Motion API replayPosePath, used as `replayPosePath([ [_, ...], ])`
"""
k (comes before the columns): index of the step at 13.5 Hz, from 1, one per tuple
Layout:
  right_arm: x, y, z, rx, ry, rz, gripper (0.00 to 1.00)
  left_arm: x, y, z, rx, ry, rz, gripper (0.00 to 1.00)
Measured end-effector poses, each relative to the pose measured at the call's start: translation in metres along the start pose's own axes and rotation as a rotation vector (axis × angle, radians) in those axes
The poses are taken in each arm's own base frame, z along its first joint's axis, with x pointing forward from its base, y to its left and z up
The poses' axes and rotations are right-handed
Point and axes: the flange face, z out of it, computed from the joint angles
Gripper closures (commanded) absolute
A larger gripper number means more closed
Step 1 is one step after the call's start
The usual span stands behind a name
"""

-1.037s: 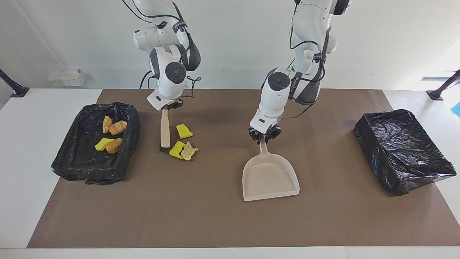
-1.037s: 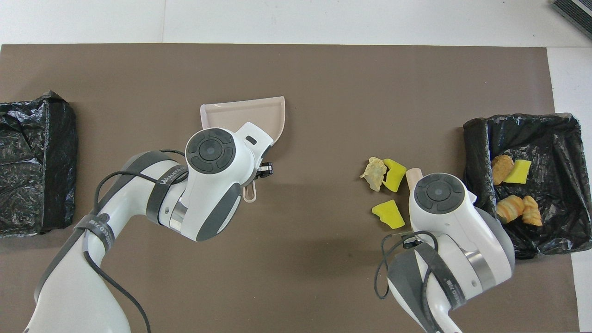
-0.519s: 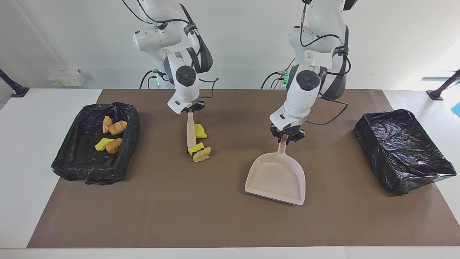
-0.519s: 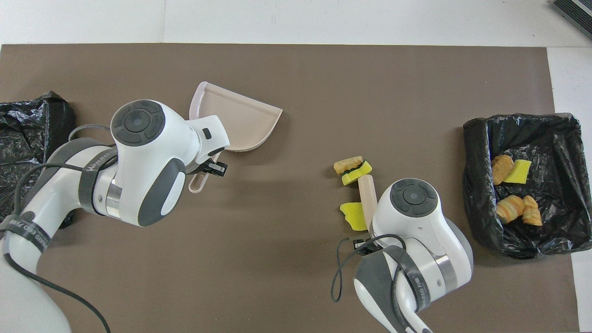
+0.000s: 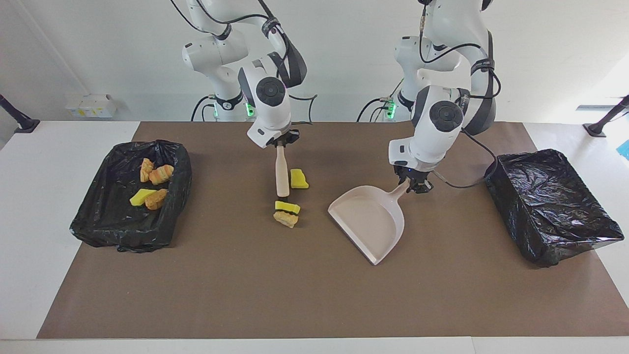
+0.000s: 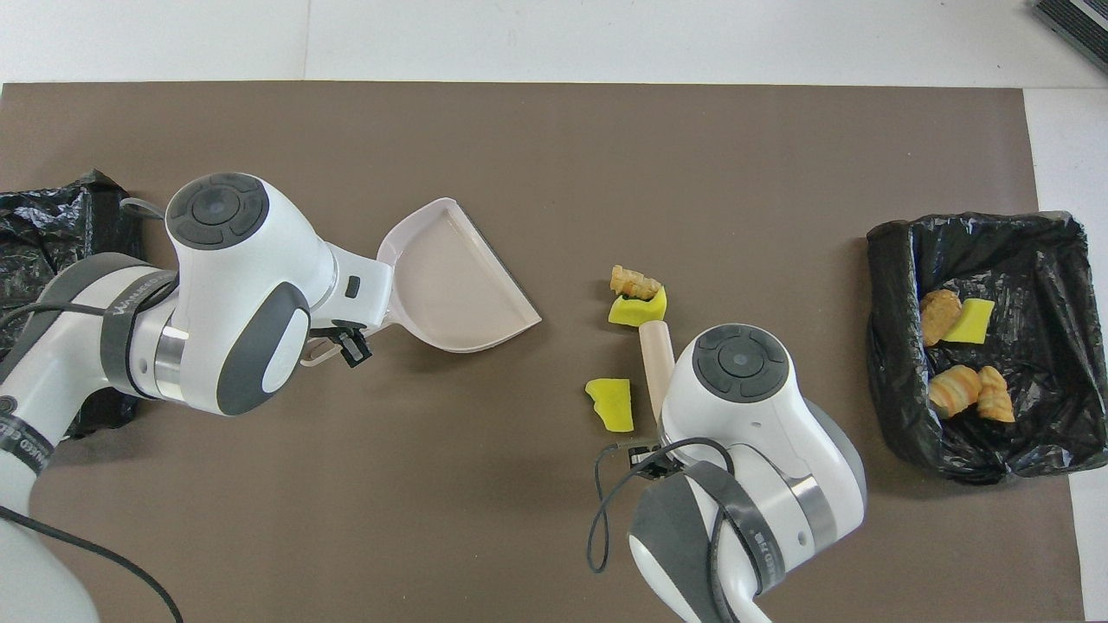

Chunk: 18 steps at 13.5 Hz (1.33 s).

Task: Sweep and dump trash in bin
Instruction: 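Sweep sponges toward the dustpan with the right gripper while the left gripper steadies, then sweep the remaining pieces into the dustpan with the right gripper's brush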

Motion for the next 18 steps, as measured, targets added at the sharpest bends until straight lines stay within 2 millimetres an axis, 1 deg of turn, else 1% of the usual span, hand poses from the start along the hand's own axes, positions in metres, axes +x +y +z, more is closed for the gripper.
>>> replayPosePath([
  [1, 0.0, 0.009, -0.01, -0.05, 0.011, -0.007, 1.0, -0.002, 0.001, 0.0, 0.005, -0.023, 0.083, 1.0],
  [2, 0.001, 0.016, -0.016, -0.093, 0.029, -0.027, 1.0, -0.003, 0.004, -0.001, 0.02, -0.05, 0.15, 1.0],
  [3, 0.005, 0.023, -0.018, -0.15, 0.05, -0.08, 1.0, -0.001, 0.01, -0.003, 0.04, -0.076, 0.205, 1.0],
  [5, 0.018, 0.054, -0.022, -0.264, 0.074, -0.203, 1.0, 0.008, 0.037, -0.002, 0.083, -0.125, 0.291, 1.0],
  [7, 0.041, 0.088, -0.028, -0.31, 0.106, -0.274, 1.0, 0.012, 0.065, 0.002, 0.108, -0.149, 0.35, 1.0],
  [8, 0.056, 0.101, -0.032, -0.32, 0.118, -0.291, 1.0, 0.01, 0.075, 0.006, 0.119, -0.143, 0.368, 1.0],
  [9, 0.074, 0.109, -0.036, -0.325, 0.123, -0.293, 1.0, 0.007, 0.081, 0.011, 0.129, -0.132, 0.377, 1.0],
  [10, 0.09, 0.11, -0.037, -0.324, 0.123, -0.295, 1.0, 0.002, 0.085, 0.016, 0.135, -0.123, 0.38, 1.0],
  [11, 0.102, 0.103, -0.032, -0.324, 0.117, -0.304, 1.0, -0.001, 0.086, 0.019, 0.137, -0.119, 0.38, 1.0],
  [12, 0.11, 0.092, -0.025, -0.325, 0.105, -0.32, 1.0, -0.003, 0.087, 0.02, 0.138, -0.117, 0.38, 1.0],
  [13, 0.113, 0.075, -0.015, -0.305, 0.092, -0.324, 1.0, -0.004, 0.087, 0.02, 0.14, -0.114, 0.379, 1.0],
  [15, 0.109, 0.035, -0.001, -0.208, 0.07, -0.283, 1.0, -0.005, 0.088, 0.02, 0.142, -0.112, 0.38, 1.0],
  [18, 0.095, -0.004, 0.004, -0.061, 0.033, -0.228, 1.0, -0.005, 0.087, 0.021, 0.143, -0.11, 0.371, 1.0],
])
